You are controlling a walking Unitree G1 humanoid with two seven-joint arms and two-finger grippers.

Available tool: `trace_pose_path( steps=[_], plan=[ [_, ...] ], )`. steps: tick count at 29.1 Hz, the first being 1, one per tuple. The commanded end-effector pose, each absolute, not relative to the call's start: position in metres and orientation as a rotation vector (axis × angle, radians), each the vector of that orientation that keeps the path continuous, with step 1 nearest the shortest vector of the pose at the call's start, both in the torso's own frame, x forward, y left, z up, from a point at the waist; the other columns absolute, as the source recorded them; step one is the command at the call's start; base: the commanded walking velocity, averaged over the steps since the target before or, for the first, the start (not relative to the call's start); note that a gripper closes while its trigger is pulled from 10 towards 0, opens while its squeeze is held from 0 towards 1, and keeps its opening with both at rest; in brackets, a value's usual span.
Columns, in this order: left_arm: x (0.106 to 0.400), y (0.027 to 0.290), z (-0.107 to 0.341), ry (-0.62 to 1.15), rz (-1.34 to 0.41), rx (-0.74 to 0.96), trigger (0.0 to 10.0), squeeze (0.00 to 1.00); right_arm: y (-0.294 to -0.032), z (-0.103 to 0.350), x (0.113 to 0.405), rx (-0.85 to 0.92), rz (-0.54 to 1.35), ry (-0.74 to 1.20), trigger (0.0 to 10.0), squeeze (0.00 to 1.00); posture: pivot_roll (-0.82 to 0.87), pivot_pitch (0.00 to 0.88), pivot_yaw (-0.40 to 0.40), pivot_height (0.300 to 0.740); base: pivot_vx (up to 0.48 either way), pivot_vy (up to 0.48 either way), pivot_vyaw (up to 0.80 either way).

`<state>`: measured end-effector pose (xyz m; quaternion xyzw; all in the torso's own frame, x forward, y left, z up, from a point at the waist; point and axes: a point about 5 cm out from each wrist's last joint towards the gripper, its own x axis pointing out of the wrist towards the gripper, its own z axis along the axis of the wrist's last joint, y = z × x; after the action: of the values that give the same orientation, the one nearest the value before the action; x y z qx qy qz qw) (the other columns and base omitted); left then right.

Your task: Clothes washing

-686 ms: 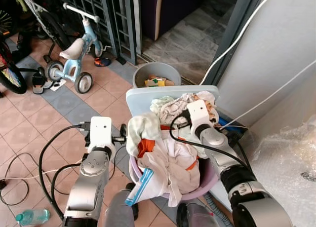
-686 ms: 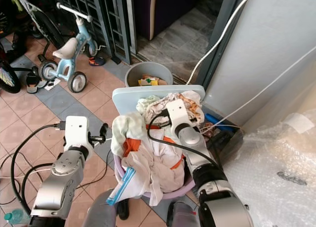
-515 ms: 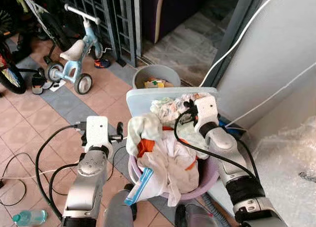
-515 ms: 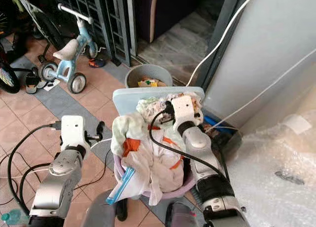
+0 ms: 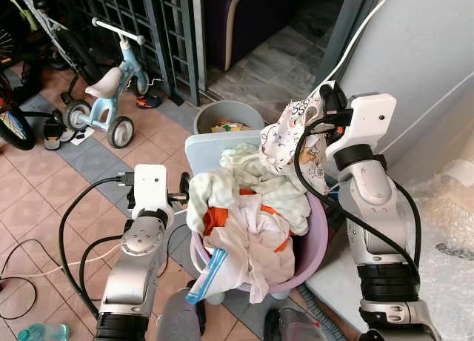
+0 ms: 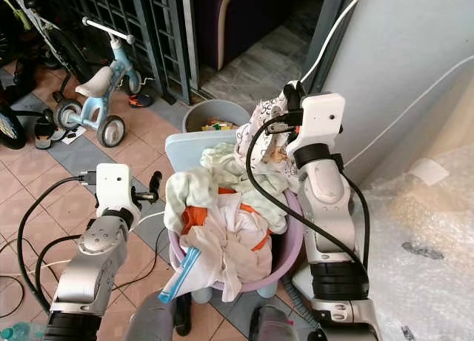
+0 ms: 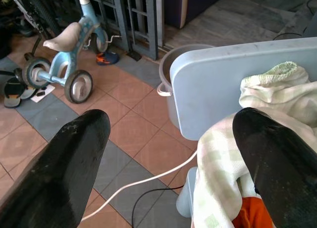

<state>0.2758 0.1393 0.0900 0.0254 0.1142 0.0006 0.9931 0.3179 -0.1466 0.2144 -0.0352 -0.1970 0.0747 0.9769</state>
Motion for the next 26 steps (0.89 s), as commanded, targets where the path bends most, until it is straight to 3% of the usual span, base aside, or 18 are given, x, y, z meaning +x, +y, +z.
trace_pose_path(
  steps=[1,7,14,20,26],
  plan=[
    [0.278,0.139,0.088,0.227,-0.001,0.058,10.0,0.00,-0.141,0.249,0.314,-0.055,0.198,-0.514,0.0,0.00,0.01,0.061,0.034,0.740,0.000,0.000,0.00],
    [0.291,0.133,0.091,0.203,-0.011,0.053,10.0,0.00,-0.122,0.286,0.307,0.043,0.407,-0.572,0.0,0.00,-0.01,0.012,0.033,0.740,0.000,0.000,0.00],
    [0.301,0.131,0.093,0.185,-0.016,0.044,10.0,0.00,-0.115,0.295,0.292,0.138,0.728,-0.502,0.0,0.00,-0.02,0.000,0.035,0.740,0.000,0.000,0.00],
    [0.299,0.127,0.088,0.190,-0.026,0.045,10.0,0.00,-0.120,0.273,0.288,0.092,0.797,-0.404,0.0,0.00,-0.02,0.000,0.034,0.740,0.000,0.000,0.00],
    [0.291,0.133,0.086,0.194,0.001,0.053,10.0,0.00,-0.119,0.196,0.288,-0.106,0.801,-0.108,0.0,0.00,0.00,0.023,0.023,0.740,0.000,0.000,0.00]
  ],
)
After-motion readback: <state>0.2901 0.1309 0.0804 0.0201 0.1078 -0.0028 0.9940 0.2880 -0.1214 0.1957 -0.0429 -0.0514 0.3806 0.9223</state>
